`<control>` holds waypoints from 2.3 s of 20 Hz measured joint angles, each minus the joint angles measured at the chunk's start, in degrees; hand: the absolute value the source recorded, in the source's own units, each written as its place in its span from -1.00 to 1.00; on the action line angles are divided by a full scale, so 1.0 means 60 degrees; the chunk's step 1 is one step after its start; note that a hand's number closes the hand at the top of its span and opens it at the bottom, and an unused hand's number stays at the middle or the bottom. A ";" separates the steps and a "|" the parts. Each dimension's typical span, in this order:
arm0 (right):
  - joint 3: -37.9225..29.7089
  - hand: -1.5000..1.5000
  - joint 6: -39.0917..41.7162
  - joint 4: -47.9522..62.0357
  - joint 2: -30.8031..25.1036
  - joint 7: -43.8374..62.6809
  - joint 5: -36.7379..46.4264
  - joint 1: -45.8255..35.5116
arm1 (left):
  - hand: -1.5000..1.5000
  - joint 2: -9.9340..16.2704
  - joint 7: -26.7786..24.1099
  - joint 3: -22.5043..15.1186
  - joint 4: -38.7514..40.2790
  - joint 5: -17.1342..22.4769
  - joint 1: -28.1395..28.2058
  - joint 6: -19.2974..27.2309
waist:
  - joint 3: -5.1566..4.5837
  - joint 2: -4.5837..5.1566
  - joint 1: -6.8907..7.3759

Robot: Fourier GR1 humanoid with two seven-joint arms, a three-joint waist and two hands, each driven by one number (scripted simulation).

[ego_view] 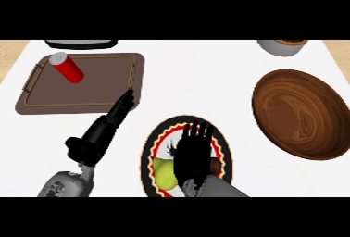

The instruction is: Pick the sweet potato from the plate and place it in the bowl

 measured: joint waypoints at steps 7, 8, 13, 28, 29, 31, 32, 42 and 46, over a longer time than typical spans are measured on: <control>-0.0135 1.00 -0.0113 0.0165 0.0077 -0.0185 0.0119 0.0104 | 0.00 0.0026 0.0236 0.0047 -0.0267 -0.0005 0.0046 -0.0203 | 0.0005 -0.0003 0.0050; -0.0157 1.00 -0.0084 0.0181 0.0086 -0.0309 0.0181 0.0095 | 0.00 -0.0059 0.0197 0.0031 -0.0170 -0.0092 0.0011 -0.0166 | 0.0006 0.0001 0.0037; 0.0159 1.00 -0.0297 0.0501 0.0147 -0.0672 0.0584 -0.0098 | 0.00 -0.0104 0.0149 0.0248 0.0041 -0.0114 -0.0131 -0.0337 | 0.0005 0.0001 0.0048; -0.0132 1.00 -0.1014 -0.2748 -0.1876 -0.4438 -0.0112 0.1639 | 0.00 -0.0094 0.0421 0.0516 -0.0607 -0.0139 0.0353 -0.0531 | 0.0020 -0.0010 -0.0163; -0.0163 1.00 -0.1136 -0.3194 -0.2206 -0.4603 -0.0048 0.1841 | 0.00 -0.0107 0.0398 0.0533 -0.0631 -0.0174 0.0381 -0.0515 | 0.0018 -0.0008 -0.0158; -0.0454 1.00 -0.1307 -0.3920 -0.2767 -0.4814 0.0090 0.2042 | 0.00 -0.0107 0.0276 0.0636 -0.0428 -0.0156 0.0315 -0.0619 | 0.0015 0.0001 -0.0158; -0.0603 1.00 -0.1370 -0.4372 -0.3044 -0.4846 0.0172 0.2128 | 0.00 -0.0145 0.0241 0.0663 -0.0337 -0.0146 0.0261 -0.0633 | 0.0014 0.0001 -0.0178; -0.2632 1.00 -0.2880 -0.7710 -0.3147 -0.4788 0.0062 0.2419 | 0.00 -0.0256 0.0058 0.0650 -0.0273 -0.0307 0.0379 -0.0659 | 0.0013 0.0009 -0.0155; -0.3923 1.00 -0.2963 -0.8061 -0.2855 -0.4855 -0.0711 0.2284 | 0.00 -0.0321 0.0111 0.0614 -0.0317 -0.0415 0.0409 -0.0706 | 0.0012 0.0023 -0.0078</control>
